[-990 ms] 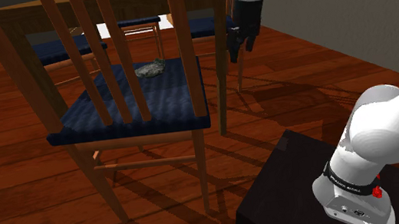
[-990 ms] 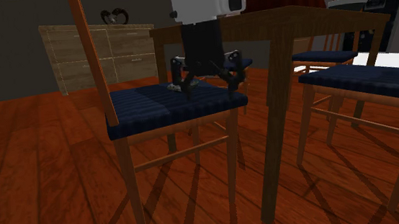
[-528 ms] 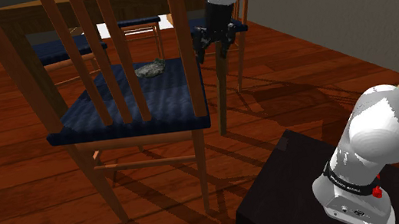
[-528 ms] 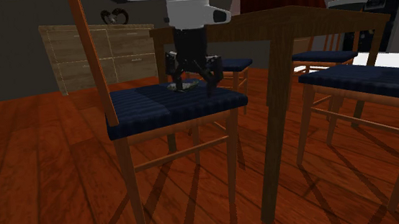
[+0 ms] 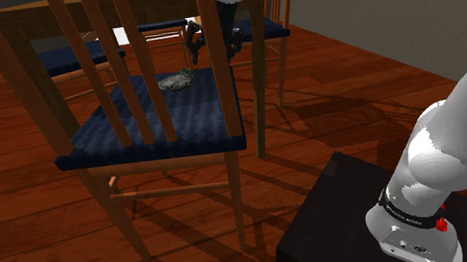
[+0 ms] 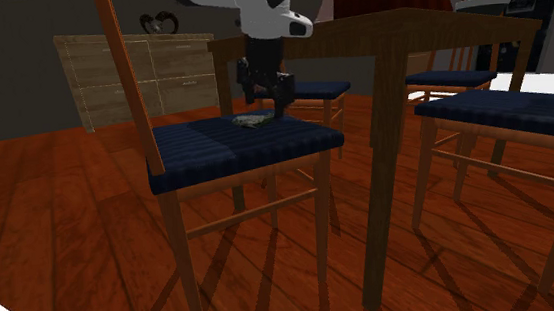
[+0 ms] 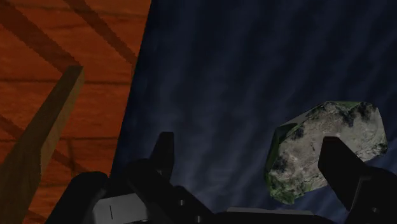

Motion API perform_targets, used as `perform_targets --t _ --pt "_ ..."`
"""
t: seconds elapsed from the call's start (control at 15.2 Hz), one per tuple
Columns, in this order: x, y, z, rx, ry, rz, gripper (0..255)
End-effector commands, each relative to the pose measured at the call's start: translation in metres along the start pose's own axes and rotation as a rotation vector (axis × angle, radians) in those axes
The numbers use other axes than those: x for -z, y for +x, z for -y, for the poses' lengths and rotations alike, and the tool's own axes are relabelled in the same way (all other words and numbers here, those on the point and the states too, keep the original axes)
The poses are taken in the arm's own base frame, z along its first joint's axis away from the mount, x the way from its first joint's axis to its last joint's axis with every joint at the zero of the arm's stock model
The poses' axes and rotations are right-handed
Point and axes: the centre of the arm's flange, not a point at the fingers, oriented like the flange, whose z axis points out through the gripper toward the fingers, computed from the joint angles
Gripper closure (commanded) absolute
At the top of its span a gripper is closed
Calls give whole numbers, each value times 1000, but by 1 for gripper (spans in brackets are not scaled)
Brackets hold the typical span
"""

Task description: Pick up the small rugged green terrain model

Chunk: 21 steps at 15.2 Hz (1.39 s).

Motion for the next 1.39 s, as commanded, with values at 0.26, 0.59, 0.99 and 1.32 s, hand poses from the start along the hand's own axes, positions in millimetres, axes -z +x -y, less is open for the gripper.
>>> perform_targets --t 0.26,0.59,0.99,1.32 --pt "-5 48 32 -184 101 -26 0" --pt "-31 45 25 -184 101 -26 0" --pt "-43 43 21 -184 101 -26 255" --pt "-43 43 21 -184 101 -26 255"
